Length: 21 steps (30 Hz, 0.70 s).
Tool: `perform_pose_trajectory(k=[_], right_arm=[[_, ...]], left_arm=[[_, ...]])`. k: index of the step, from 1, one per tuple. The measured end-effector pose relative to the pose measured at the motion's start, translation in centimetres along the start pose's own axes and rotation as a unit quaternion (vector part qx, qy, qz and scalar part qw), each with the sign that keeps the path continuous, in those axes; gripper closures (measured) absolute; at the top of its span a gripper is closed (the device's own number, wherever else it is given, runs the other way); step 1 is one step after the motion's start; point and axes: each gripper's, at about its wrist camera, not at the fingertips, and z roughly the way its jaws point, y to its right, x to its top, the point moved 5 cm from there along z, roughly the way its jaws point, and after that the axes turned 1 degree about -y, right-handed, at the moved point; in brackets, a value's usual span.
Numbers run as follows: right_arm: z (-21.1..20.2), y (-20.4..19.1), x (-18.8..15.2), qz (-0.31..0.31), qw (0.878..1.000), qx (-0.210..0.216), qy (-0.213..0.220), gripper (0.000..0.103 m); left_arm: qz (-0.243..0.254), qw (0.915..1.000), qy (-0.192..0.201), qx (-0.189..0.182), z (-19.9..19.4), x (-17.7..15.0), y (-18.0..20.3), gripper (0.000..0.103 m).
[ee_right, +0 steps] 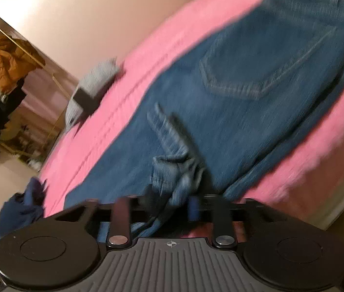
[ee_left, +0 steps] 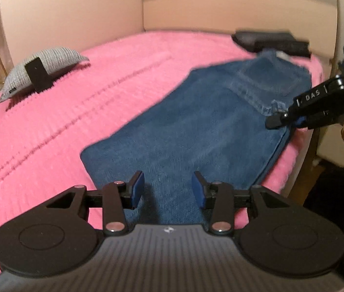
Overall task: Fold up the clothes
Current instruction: 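Grasp the jeans hem cuffs with the right tool and carry them onto the back pocket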
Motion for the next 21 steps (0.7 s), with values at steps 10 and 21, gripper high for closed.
perform_pose_trajectory(k=[10, 21], right_arm=[[-2.6, -4.2, -2.4, -0.117, 0.992, 0.038, 0.027, 0.054], [-3.8, -2.2, -1.5, -0.078, 0.996, 0.014, 0.034, 0.027]], left_arm=[[-0.008, 0.9999, 0.009, -0.002, 0.6, 2.5, -2.3, 0.065], [-0.014, 0.9988, -0.042, -0.019, 4.5, 0.7, -4.3, 0.062]])
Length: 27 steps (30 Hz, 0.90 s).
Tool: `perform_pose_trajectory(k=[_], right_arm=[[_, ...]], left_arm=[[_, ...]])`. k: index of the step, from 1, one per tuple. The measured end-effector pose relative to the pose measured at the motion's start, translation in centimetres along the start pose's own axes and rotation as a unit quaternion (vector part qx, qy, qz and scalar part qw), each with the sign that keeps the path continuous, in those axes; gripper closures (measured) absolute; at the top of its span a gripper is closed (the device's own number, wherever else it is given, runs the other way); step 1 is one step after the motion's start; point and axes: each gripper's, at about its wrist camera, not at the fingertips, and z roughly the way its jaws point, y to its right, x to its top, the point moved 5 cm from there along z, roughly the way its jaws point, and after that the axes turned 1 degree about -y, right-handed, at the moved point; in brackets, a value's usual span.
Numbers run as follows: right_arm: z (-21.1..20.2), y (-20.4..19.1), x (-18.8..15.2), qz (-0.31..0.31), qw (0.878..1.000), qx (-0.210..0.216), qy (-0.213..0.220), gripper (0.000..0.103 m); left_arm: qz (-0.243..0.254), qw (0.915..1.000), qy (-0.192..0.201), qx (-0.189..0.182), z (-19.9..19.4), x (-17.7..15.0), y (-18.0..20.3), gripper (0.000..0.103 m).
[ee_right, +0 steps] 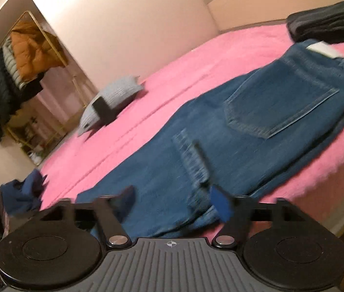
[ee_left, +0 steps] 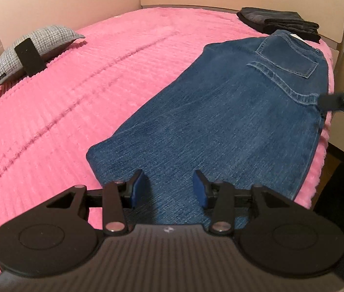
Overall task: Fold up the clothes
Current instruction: 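Grasp the jeans hem cuffs with the right tool and carry them onto the back pocket, then open the right tool and lift it off the folded jeans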
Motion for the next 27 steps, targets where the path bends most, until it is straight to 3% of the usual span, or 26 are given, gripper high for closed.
perform_pose_trajectory(k=[2, 5, 8, 10, 12, 13, 14, 15, 18, 23, 27], right_arm=[[1.3, 0.6, 0.9, -0.01, 1.0, -0.006, -0.017, 0.027], [3.7, 1.5, 1.6, -0.006, 0.995, 0.011, -0.094, 0.027], [5.2, 2.2, 1.6, -0.006, 0.988, 0.004, -0.156, 0.036], [5.1, 2.4, 1.5, -0.002, 0.986, 0.003, -0.164, 0.038], [5.1, 2.9, 1.5, 0.028, 0.985, 0.013, -0.169, 0.05], [5.2, 3.1, 1.6, 0.047, 0.984, 0.018, -0.171, 0.051], [5.4, 3.3, 1.7, 0.056, 0.983, 0.019, -0.173, 0.058], [5.6, 3.4, 1.8, 0.056, 0.983, 0.014, -0.175, 0.072], [5.4, 3.7, 2.5, 0.05, 0.983, 0.024, -0.177, 0.078], [4.6, 1.2, 5.3, -0.012, 0.989, 0.056, -0.136, 0.079], [6.9, 3.1, 2.9, -0.037, 0.983, 0.022, -0.176, 0.082]], left_arm=[[-0.004, 1.0, 0.004, 0.002, -0.1, -0.2, 0.0, 0.062], [0.002, 0.9999, 0.008, 0.008, -0.4, -0.2, 0.2, 0.062], [0.014, 0.9997, 0.013, 0.015, -0.9, -0.3, 0.6, 0.063], [0.028, 0.9992, 0.023, 0.017, -1.5, -0.5, 1.1, 0.065], [0.042, 0.9983, 0.039, 0.009, -2.2, -0.8, 1.8, 0.065], [0.047, 0.998, 0.043, 0.002, -2.4, -1.0, 2.1, 0.065], [0.05, 0.9977, 0.046, -0.004, -2.5, -1.4, 2.5, 0.065], [0.054, 0.9973, 0.049, -0.01, -2.7, -1.7, 2.9, 0.065], [0.047, 0.9975, 0.052, -0.011, -2.6, -2.3, 3.2, 0.066], [0.043, 0.9964, 0.071, -0.016, -3.2, -2.1, 3.6, 0.066], [0.043, 0.9972, 0.06, -0.014, -2.6, -2.1, 3.7, 0.065]])
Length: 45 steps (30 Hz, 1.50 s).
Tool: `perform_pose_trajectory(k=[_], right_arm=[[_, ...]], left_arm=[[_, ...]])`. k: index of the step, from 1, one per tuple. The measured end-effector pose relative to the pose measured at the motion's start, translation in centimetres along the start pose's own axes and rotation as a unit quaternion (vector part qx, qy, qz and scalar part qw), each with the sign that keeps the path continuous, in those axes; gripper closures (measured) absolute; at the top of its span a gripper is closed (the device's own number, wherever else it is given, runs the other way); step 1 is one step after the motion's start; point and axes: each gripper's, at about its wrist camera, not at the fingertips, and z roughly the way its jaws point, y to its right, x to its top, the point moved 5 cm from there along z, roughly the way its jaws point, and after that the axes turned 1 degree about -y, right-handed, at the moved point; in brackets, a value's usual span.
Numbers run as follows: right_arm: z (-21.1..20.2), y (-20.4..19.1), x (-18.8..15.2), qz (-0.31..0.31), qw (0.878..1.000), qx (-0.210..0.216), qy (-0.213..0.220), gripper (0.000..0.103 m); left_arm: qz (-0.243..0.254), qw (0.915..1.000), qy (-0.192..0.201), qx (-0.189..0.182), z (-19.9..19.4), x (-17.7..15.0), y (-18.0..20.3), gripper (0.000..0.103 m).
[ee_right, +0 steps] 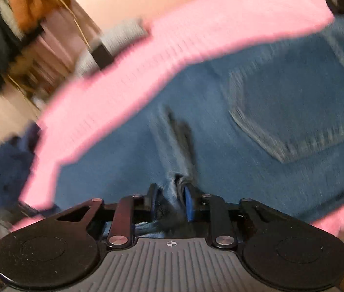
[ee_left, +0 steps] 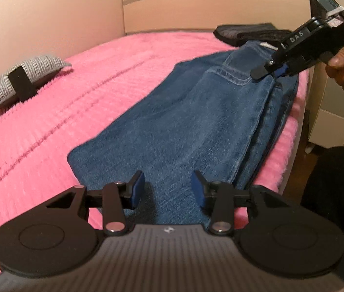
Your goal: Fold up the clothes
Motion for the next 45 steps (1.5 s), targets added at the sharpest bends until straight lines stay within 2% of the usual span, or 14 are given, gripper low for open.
perform_pose_trajectory(k=[2, 8, 13, 20, 22, 24, 26, 29, 32, 35, 37, 39, 42, 45], right_arm=[[-0.6, 0.4, -0.5, 0.014, 1.0, 0.009, 0.012, 0.081], [-2.9, -0.3, -1.6, 0.005, 0.999, -0.004, 0.038, 0.056], [-3.3, -2.3, 2.1, -0.038, 0.997, 0.008, 0.062, 0.037], [3.6, -1.4, 5.8, -0.085, 0.996, 0.019, -0.015, 0.039], [4.7, -1.5, 5.6, -0.098, 0.994, 0.022, -0.035, 0.057], [4.8, -1.4, 5.5, -0.09, 0.995, 0.022, -0.046, 0.085], [3.8, -2.2, 6.0, -0.09, 0.994, 0.043, -0.032, 0.087], [3.0, -3.8, 7.1, -0.128, 0.99, 0.056, -0.002, 0.087], [4.9, -3.0, 7.0, -0.142, 0.989, 0.033, -0.021, 0.086], [5.2, -1.5, 5.9, -0.14, 0.99, 0.002, -0.021, 0.075], [4.2, -1.1, 5.4, -0.14, 0.99, -0.014, 0.002, 0.053], [2.2, -1.8, 4.9, -0.156, 0.986, -0.037, 0.038, 0.051], [-0.9, -3.9, 2.9, -0.152, 0.985, -0.006, 0.078, 0.051], [-0.9, -5.0, -0.5, -0.147, 0.987, 0.031, 0.063, 0.051]], left_arm=[[0.001, 1.0, -0.007, 0.0, 0.2, 0.0, 0.0, 0.065], [-0.002, 0.9999, -0.014, -0.007, -0.7, 0.2, -0.5, 0.065], [-0.055, 0.9984, 0.001, -0.012, -2.2, 0.2, -2.3, 0.065], [-0.048, 0.9988, -0.001, -0.006, -0.9, 0.5, -2.2, 0.064], [-0.037, 0.9992, -0.008, -0.009, -0.3, 0.3, -1.6, 0.064], [-0.023, 0.9997, -0.012, -0.006, 0.0, -0.2, -1.1, 0.064], [-0.02, 0.9998, -0.007, -0.004, -0.1, -0.4, -1.0, 0.064], [-0.025, 0.9997, 0.0, -0.004, -0.1, -0.6, -1.0, 0.064], [-0.025, 0.9997, 0.003, 0.0, 0.2, -0.7, -0.8, 0.064], [-0.036, 0.9993, -0.005, -0.002, 0.6, -0.4, -0.9, 0.063], [-0.041, 0.9991, -0.011, -0.004, 0.4, -0.2, -1.1, 0.063], [-0.056, 0.9984, -0.005, -0.003, -0.4, -0.1, -1.6, 0.063], [-0.085, 0.9963, 0.008, 0.004, -1.7, -0.3, -2.8, 0.063], [-0.099, 0.9948, -0.011, 0.018, -1.9, -1.2, -3.7, 0.063]])
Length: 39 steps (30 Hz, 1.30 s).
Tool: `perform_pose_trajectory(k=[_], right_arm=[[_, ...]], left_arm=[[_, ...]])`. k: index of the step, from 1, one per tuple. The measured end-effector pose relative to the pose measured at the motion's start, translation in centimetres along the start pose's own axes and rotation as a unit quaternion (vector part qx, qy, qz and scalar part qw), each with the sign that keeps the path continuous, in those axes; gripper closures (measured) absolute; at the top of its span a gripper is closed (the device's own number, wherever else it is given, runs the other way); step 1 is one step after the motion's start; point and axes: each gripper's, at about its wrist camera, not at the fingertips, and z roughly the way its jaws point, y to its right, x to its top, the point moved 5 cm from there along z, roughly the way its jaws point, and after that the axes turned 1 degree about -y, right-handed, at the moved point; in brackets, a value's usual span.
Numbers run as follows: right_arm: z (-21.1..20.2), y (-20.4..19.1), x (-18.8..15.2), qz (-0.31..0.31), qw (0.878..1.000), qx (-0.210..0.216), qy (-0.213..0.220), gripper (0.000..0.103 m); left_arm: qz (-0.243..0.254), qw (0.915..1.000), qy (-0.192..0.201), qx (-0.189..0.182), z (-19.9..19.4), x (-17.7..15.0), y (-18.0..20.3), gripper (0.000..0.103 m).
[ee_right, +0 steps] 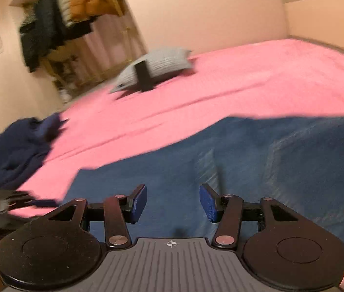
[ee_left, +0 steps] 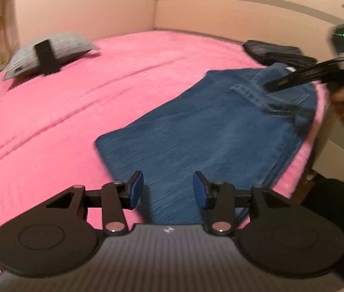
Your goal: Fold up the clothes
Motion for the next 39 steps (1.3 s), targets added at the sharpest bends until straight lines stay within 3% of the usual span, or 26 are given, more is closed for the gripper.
perform_pose_trajectory(k=[2, 5, 10, 11, 12, 13, 14, 16, 24, 39], right_arm=[[0.6, 0.8, -2.2, 0.028, 1.0, 0.003, -0.013, 0.054], [-0.4, 1.7, -3.0, 0.079, 0.997, 0.015, 0.004, 0.054], [-1.1, 1.2, -2.8, 0.086, 0.996, -0.008, 0.013, 0.053], [-1.6, 1.0, -2.5, 0.088, 0.996, -0.015, 0.018, 0.043], [-2.0, 0.8, -2.4, 0.084, 0.996, -0.027, 0.021, 0.019], [-2.6, 0.5, -2.4, 0.074, 0.996, -0.051, 0.02, 0.01], [-3.0, 0.1, -2.6, 0.058, 0.995, -0.081, 0.012, 0.007], [-3.0, -0.4, -3.3, 0.033, 0.992, -0.117, -0.012, 0.007], [-2.7, -1.6, -4.9, 0.009, 0.984, -0.164, -0.065, 0.007], [-3.1, -2.9, -6.3, -0.002, 0.978, -0.184, -0.094, 0.007]], left_arm=[[-0.009, 0.9999, -0.011, -0.004, 0.4, -0.8, -0.3, 0.062], [-0.017, 0.9998, -0.014, -0.004, 0.0, -1.0, -0.5, 0.061], [-0.006, 0.9998, -0.011, 0.018, -2.0, -1.5, -0.3, 0.062], [-0.009, 0.9997, -0.011, 0.019, -2.2, -1.7, -0.3, 0.062], [-0.011, 0.9996, -0.011, 0.022, -2.5, -1.8, -0.3, 0.062], [-0.013, 0.9996, -0.01, 0.025, -2.9, -1.8, -0.2, 0.062], [-0.01, 0.9995, -0.007, 0.028, -3.3, -1.8, -0.1, 0.062], [0.0, 0.9995, -0.005, 0.031, -3.9, -1.7, 0.4, 0.062], [0.062, 0.9973, -0.007, 0.04, -5.3, -2.1, 2.4, 0.062], [0.079, 0.9962, 0.005, 0.035, -6.3, -2.0, 3.2, 0.058]])
